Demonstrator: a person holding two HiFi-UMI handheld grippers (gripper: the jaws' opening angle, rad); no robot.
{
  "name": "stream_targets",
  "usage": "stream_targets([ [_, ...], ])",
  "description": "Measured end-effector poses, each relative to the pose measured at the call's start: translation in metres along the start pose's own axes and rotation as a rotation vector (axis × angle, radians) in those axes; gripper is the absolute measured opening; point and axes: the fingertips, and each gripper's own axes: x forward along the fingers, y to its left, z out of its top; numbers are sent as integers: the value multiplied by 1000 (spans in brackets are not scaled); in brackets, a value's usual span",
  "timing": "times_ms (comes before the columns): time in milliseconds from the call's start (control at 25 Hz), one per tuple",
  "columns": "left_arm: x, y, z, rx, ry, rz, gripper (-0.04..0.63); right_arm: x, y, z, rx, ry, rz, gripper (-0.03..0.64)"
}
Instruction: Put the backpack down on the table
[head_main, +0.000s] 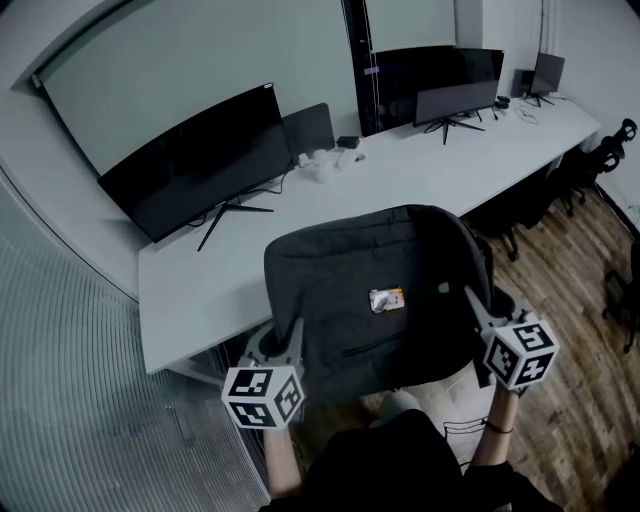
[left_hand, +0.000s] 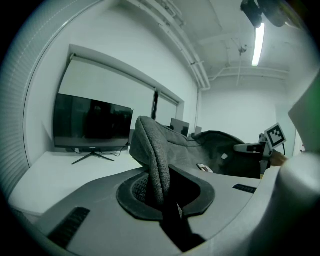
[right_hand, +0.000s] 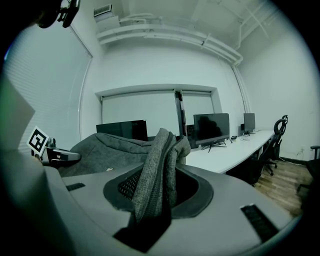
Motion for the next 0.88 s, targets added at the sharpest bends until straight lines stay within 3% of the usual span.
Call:
stream_targets([
  [320,27,13,0,-29,17,31,54,39,-12,3,2,19,36,118],
  [880,94,71,33,-94,27,197,54,184,-24,43,-23,57,208,118],
])
